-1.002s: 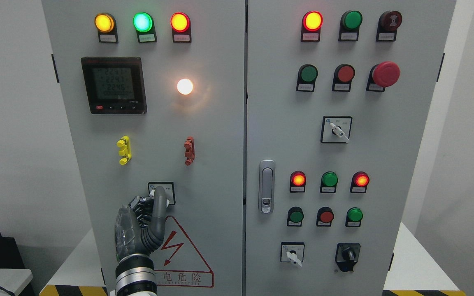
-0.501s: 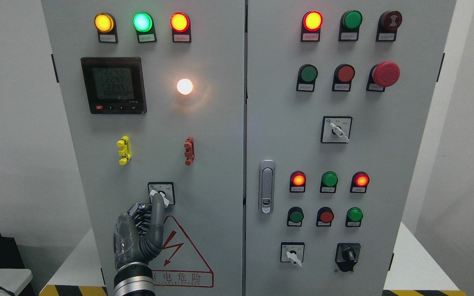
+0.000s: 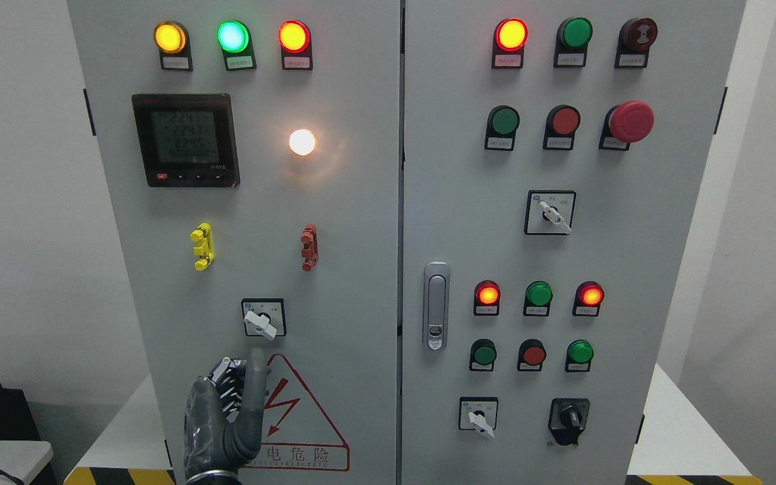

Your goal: Turn on light switch 1

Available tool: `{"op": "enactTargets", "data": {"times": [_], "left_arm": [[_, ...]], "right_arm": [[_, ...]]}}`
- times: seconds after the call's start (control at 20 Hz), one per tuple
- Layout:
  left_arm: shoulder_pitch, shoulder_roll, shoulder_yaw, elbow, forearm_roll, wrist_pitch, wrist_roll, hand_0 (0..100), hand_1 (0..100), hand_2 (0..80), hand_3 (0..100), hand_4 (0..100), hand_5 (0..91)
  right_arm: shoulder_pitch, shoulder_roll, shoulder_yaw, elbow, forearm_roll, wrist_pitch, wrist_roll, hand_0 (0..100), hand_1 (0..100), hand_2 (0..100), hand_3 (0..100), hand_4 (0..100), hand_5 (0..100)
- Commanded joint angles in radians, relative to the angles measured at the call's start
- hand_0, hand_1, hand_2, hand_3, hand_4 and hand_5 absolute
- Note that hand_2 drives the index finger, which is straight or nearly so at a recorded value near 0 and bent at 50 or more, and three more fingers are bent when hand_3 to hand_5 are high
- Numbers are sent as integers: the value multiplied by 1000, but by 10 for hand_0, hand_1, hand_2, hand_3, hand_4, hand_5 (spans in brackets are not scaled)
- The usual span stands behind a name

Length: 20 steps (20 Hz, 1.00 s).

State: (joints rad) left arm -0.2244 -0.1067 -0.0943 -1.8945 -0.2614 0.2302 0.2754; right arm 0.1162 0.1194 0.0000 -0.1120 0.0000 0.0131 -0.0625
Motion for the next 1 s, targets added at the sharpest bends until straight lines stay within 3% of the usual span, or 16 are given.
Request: {"op": "enactTargets", "data": {"times": [0.0, 0.1, 0.3, 0.45, 0.6, 0.7, 0.8, 0.95], "left_arm": [[203, 24, 217, -15, -1, -170, -116, 165, 71, 544, 765, 840, 626], [261, 27, 292, 20, 1, -241, -154, 151, 52, 524, 737, 821, 573], [390, 50, 496, 145, 22, -415, -214, 128, 4, 363, 605, 699, 451], [433, 59, 643, 291, 70, -520, -283, 126, 0, 313, 541, 632, 393], [461, 58, 775, 487, 117, -607, -311, 134, 0, 261, 461, 553, 331], [470, 59, 826, 668, 168, -678, -335, 143, 0, 220, 406, 513, 315], [476, 71, 870, 854, 174, -719, -369, 152, 0, 156, 355, 471, 295], [499, 90, 893, 1066, 177, -729, -377, 177, 0, 0, 253, 387, 244]], "right_arm": [[0, 0, 17, 0, -25, -1, 0, 120, 389, 0, 0, 0, 0], [-1, 0, 17, 0, -25, -1, 0, 120, 389, 0, 0, 0, 0], [-1, 0, 17, 0, -25, 1, 0, 120, 389, 0, 0, 0, 0], [0, 0, 17, 0, -25, -1, 0, 120, 389, 0, 0, 0, 0], [0, 0, 17, 0, -25, 1, 0, 120, 389, 0, 0, 0, 0], [0, 0, 17, 0, -25, -1, 0, 120, 389, 0, 0, 0, 0], [-1, 0, 17, 0, -25, -1, 0, 120, 389, 0, 0, 0, 0], [0, 0, 17, 0, -25, -1, 0, 120, 389, 0, 0, 0, 0]]}}
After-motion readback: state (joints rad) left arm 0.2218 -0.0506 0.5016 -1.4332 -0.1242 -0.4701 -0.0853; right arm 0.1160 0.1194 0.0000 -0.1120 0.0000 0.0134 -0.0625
